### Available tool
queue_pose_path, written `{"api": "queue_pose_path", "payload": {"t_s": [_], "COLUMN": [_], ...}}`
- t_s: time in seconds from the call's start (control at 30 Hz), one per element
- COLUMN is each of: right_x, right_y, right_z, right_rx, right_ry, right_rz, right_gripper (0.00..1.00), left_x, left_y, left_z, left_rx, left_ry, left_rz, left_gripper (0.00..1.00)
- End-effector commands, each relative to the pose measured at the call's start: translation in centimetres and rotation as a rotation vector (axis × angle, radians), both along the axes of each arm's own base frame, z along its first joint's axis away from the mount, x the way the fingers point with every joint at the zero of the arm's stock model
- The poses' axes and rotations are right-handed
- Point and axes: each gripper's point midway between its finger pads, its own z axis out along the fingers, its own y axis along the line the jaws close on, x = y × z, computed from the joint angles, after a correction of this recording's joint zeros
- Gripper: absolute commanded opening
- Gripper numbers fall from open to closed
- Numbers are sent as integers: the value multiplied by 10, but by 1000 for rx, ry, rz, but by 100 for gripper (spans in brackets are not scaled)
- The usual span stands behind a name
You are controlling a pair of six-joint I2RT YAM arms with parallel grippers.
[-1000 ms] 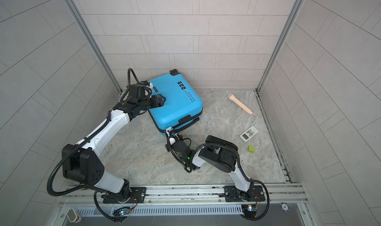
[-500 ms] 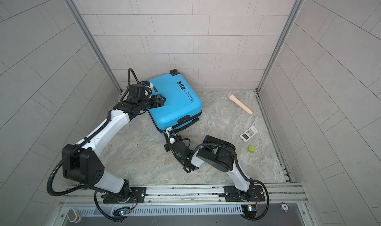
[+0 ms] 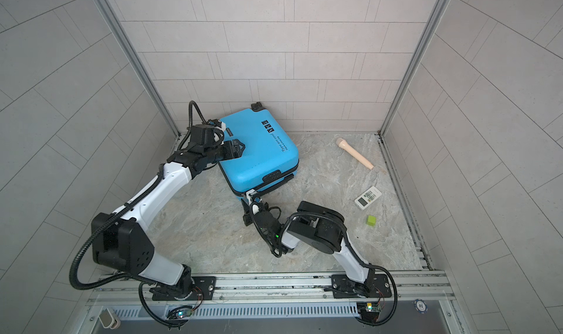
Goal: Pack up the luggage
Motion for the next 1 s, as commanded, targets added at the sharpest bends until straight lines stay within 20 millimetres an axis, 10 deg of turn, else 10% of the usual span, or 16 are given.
{"api": "queue_pose_path", "payload": {"t_s": [0.0, 0.97], "right_x": [4, 12], "right_y": [0, 43], "right_z": [2, 17], "right_rx": [4, 94], "right_ry": [-11, -4], "right_rz": [-36, 61], "right_gripper": [35, 21], "left_x": [-14, -14], "left_y": [5, 6], "left_z": [-29, -30], "left_rx": [23, 20], "left_ry": [100, 104], "left_rz": [-6, -2], "left_gripper": [83, 83]}}
